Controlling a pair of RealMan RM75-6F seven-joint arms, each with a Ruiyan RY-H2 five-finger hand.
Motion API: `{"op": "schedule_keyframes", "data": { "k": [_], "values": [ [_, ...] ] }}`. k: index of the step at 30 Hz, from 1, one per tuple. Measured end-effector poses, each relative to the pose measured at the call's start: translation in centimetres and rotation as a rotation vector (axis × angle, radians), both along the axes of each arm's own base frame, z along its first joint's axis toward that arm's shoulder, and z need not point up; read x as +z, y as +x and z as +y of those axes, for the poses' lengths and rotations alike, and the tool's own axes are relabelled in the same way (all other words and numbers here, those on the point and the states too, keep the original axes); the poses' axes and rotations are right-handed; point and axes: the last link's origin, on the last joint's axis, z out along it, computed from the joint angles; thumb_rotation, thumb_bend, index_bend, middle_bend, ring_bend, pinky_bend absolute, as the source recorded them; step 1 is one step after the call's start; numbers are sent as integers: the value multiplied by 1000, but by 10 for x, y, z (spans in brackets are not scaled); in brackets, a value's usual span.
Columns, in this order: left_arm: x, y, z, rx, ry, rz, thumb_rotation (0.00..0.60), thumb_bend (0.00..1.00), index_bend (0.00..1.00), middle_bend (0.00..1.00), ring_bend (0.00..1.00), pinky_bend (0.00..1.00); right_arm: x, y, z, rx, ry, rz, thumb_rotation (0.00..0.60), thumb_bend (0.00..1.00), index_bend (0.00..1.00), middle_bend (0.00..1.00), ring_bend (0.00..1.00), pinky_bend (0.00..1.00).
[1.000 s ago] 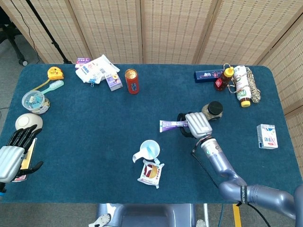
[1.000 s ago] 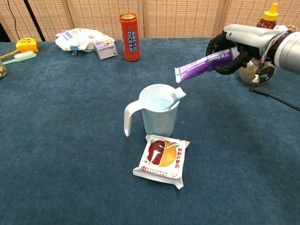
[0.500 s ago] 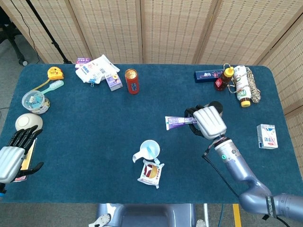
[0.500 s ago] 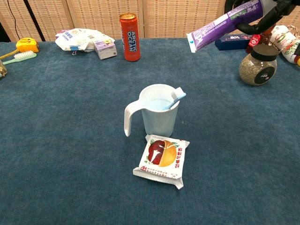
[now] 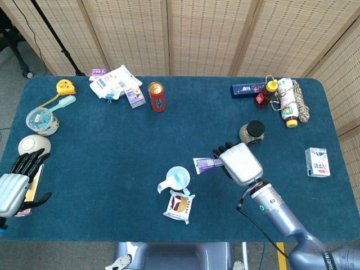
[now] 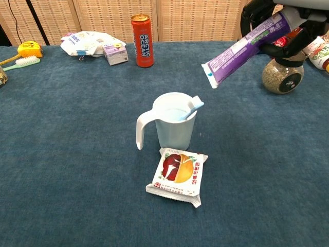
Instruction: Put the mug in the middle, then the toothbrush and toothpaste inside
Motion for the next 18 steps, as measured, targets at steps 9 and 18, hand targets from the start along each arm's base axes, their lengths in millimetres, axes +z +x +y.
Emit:
{"op": "schedule_keyframes", "data": {
  "k": [9, 18],
  "values": [
    [3, -1, -1, -2, 1, -9, 600, 220, 0, 0, 0, 0, -32, 25, 20, 97, 15, 88, 600, 640, 587, 536, 446, 705],
    [5, -3, 0, 3, 3, -20, 600, 220, 0, 0, 0, 0, -47, 42, 21, 139, -4, 132, 600, 640, 589, 536, 446, 705]
  ]
}}
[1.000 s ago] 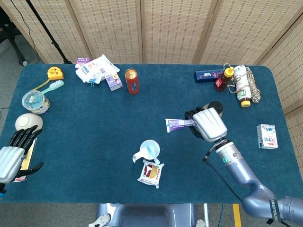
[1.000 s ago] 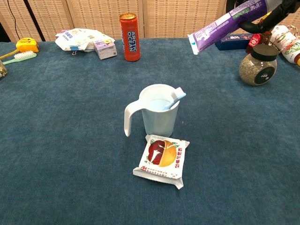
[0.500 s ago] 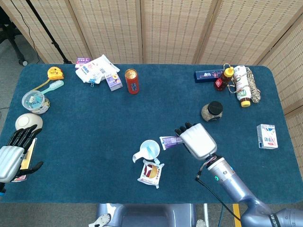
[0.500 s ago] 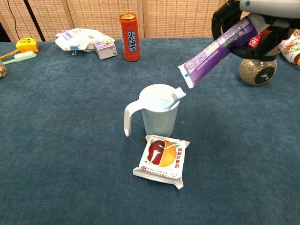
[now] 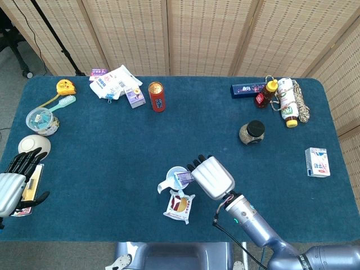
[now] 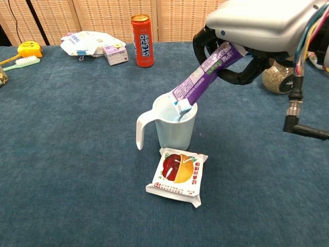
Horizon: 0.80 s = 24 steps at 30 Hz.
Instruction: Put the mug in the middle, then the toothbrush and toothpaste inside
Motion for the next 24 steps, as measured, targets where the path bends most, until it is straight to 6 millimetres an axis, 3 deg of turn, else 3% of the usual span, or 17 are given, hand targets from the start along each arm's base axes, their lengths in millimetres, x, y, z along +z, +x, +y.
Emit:
{"op": "schedule_keyframes", "data": {
  "k": [9, 24],
  "values": [
    [1, -1, 0, 0, -4, -3, 600, 220, 0, 0, 0, 0, -13, 6, -6, 23, -43, 69, 600, 640, 592, 537, 446, 705],
    [0, -1, 0, 2, -19, -9, 600, 221, 0, 0, 0, 0, -37, 11, 2, 137, -105, 237, 600, 640, 598, 539, 446, 705]
  ]
}}
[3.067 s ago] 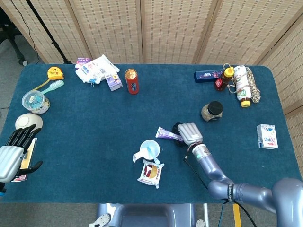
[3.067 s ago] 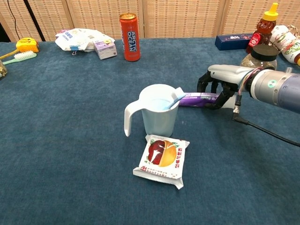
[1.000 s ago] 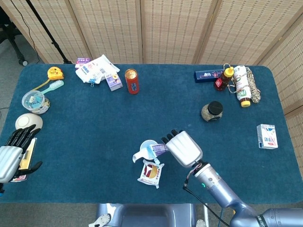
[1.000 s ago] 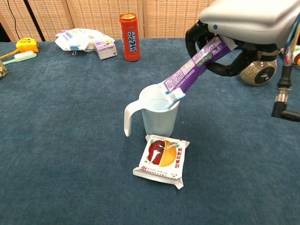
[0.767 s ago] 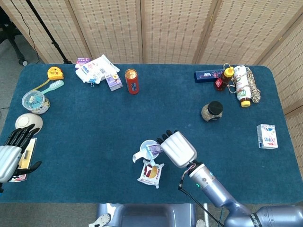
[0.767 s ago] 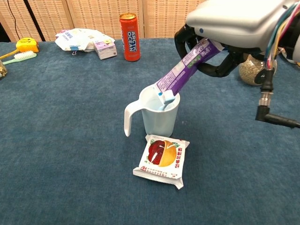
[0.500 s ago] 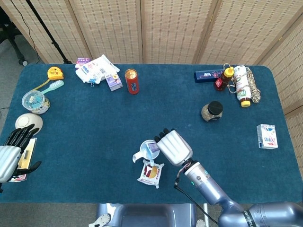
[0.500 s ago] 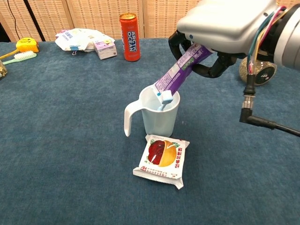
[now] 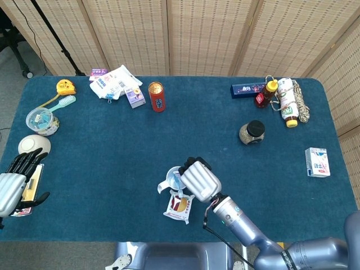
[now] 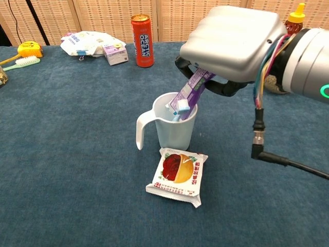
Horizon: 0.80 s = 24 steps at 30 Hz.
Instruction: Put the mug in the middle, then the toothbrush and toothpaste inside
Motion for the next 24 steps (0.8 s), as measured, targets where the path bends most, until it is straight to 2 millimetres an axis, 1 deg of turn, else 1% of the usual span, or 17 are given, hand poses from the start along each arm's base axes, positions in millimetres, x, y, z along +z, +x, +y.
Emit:
{"op": "schedule_keyframes", "data": {
  "k": [4, 8, 17, 19, 21, 24],
  "values": [
    [2, -1, 0, 2, 4, -4, 600, 220, 0, 0, 0, 0, -12, 0, -1, -3, -9, 44, 600, 640, 597, 539, 446, 705],
    [2, -1, 0, 2, 1, -5, 600, 220, 0, 0, 0, 0, -17, 0, -3, -3, -21, 61, 600, 641, 577, 526, 445, 705],
    [1, -1, 0, 2, 1, -3, 600, 220, 0, 0, 0, 0, -18, 0, 0, 3, -3, 57, 600, 647, 438, 420, 407, 704],
    [1, -1, 0, 2, -1, -1, 600, 220, 0, 0, 0, 0, -18, 1, 2, 6, 6, 53, 600, 647, 387, 391, 389, 703],
    [0, -1, 0, 2, -2, 0, 600, 220, 0, 0, 0, 0, -17, 2, 2, 8, 11, 50, 600, 647, 367, 368, 372, 703],
    [0, -1, 0, 1, -3, 0, 600, 220, 0, 0, 0, 0, -16, 2, 2, 9, 13, 48, 600, 648, 325, 306, 324, 681]
  ]
}}
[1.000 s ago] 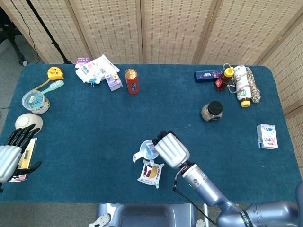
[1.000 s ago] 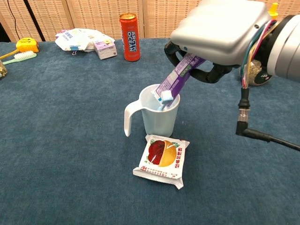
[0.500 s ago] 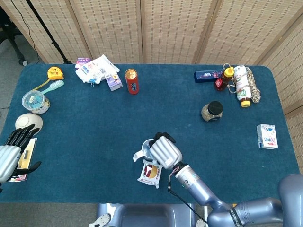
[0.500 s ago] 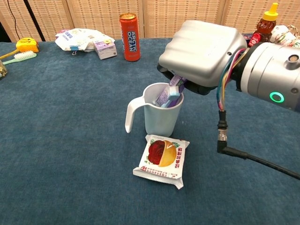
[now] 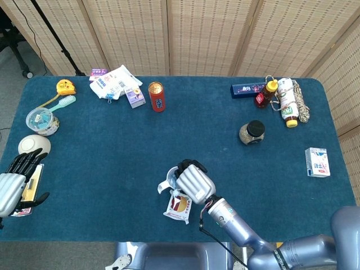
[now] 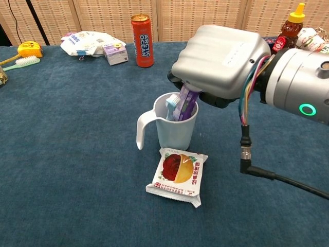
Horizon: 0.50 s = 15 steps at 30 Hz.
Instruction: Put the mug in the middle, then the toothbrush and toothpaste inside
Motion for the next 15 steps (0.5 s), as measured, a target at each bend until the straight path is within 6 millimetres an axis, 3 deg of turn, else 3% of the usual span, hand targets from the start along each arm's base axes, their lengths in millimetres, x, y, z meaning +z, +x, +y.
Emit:
{"op": "schedule_keyframes", "data": {
  "k": [4, 15],
  "values": [
    [0, 0, 0, 2, 2, 0, 600, 220, 0, 0, 0, 0, 4, 1, 2, 5, 2, -4, 600, 648, 264, 251, 280, 661],
    [-1, 0, 0, 1, -1, 2, 600, 220, 0, 0, 0, 0, 18, 4, 4, 6, -21, -18, 600, 647, 266, 249, 279, 660]
  ]
}}
